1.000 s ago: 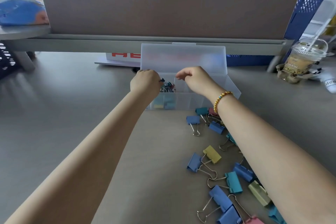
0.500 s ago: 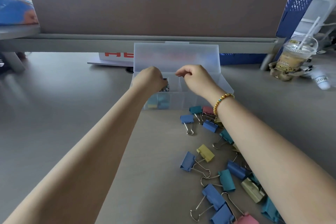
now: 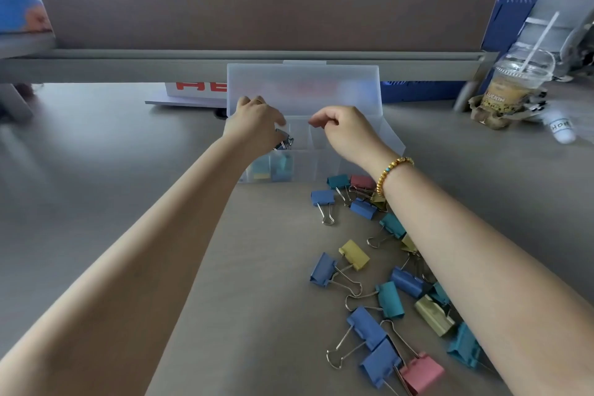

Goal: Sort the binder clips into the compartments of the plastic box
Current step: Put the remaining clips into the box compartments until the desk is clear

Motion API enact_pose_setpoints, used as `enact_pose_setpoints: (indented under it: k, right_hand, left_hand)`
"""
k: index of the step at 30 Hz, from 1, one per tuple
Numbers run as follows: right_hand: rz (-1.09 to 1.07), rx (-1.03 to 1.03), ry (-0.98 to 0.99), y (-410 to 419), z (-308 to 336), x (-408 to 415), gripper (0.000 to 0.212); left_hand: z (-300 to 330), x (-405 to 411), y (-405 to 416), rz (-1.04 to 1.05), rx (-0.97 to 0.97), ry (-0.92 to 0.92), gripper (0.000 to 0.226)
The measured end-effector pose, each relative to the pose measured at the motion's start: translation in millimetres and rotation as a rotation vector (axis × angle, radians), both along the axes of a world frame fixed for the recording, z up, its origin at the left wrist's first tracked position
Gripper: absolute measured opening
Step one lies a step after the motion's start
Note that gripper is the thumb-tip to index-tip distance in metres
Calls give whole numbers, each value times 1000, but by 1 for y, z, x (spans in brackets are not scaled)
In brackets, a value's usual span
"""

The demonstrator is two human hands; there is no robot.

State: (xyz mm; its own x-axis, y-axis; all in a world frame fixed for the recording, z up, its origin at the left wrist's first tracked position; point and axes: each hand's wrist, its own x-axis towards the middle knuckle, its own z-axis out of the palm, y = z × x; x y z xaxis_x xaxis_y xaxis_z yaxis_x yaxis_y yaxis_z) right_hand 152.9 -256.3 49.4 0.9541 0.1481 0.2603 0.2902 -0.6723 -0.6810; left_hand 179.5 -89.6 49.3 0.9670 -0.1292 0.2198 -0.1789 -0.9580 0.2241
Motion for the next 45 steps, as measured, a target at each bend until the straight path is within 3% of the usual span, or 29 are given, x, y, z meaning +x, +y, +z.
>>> enact_pose_setpoints:
  k: [7,11,15,19,22,27,31,38,42,45]
  right_hand:
    - [-100,108,-104,-29,1,-53,41]
    - [-118,122,-69,-46,-9,-96,38]
    - [-87,89,22,-59,-20,-133,32]
    - [1,33,107,-74,-26,-159,22]
    - [55,-50,223,-87,-27,-173,19]
    - [-47,35,200,-100,-29,-179,19]
    - [53,8,268,-100,-25,-184,20]
    - [105,-478,192,-69,-33,-188,39]
    - [76,-532,145,-63,-35,-187,31]
    - [75,-551,164,-66,-34,-190,34]
  left_hand:
    - [2,-58,-24,-61,-377,-227,27]
    - [-13,-104,-43,-141,-416,-134,23]
    - [-26,-143,-53,-323,-382,214,22]
    - [-27,-170,-52,-435,-248,425,47]
    - [-34,-177,-47,-441,-175,416,57]
    - [-41,-170,-35,-371,-338,347,43]
    - [-42,-166,-34,-326,-361,291,30]
    - [-39,-163,-30,-129,-102,304,38]
    - [-36,-162,-26,-143,-144,262,33]
    - [-27,-166,-17,-261,-22,462,54]
